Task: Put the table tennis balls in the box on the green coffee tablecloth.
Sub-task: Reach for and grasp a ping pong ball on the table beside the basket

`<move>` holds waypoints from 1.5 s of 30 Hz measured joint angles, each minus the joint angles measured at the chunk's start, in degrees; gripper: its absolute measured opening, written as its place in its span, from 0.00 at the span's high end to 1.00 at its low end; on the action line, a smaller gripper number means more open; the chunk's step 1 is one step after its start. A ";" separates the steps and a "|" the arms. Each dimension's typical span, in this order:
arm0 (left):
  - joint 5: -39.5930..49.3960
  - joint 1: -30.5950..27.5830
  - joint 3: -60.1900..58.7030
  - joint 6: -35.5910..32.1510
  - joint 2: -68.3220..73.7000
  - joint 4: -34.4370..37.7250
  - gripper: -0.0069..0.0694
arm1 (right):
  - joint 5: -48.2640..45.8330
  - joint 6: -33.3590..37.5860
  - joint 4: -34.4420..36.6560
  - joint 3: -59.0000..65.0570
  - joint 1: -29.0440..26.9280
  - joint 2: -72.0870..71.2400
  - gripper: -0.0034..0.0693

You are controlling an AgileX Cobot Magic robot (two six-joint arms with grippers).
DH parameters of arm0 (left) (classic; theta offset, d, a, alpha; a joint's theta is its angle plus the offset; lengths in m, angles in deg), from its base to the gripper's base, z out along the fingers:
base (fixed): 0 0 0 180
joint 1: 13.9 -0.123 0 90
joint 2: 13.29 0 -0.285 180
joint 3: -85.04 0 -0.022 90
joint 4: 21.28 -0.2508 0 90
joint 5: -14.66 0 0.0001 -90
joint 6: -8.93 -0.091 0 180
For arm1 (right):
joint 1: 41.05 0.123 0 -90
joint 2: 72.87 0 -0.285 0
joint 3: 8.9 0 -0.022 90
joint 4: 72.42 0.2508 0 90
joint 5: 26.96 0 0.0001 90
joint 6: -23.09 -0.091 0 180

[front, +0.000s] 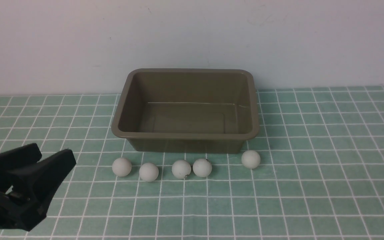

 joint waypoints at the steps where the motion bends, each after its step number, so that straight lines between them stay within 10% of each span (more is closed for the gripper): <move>1: 0.00 0.00 0.89 -0.46 -0.01 0.00 0.27 | 0.04 0.00 0.00 0.00 0.07 0.00 0.42; 10: -1.40 0.00 3.08 -15.15 -0.01 0.00 0.27 | 0.09 0.00 0.00 0.00 0.41 0.00 0.42; 23: -26.12 0.00 4.64 4.31 -0.01 -0.01 0.27 | 1.06 0.00 0.00 0.00 1.42 0.00 0.42; 33: 8.22 0.00 5.23 -5.40 -0.01 -0.01 0.27 | 0.61 0.00 0.00 0.00 1.56 0.00 0.42; 45: 40.95 0.00 5.23 -32.76 -0.01 2.75 0.27 | -6.30 0.00 -0.05 0.00 1.56 0.00 0.42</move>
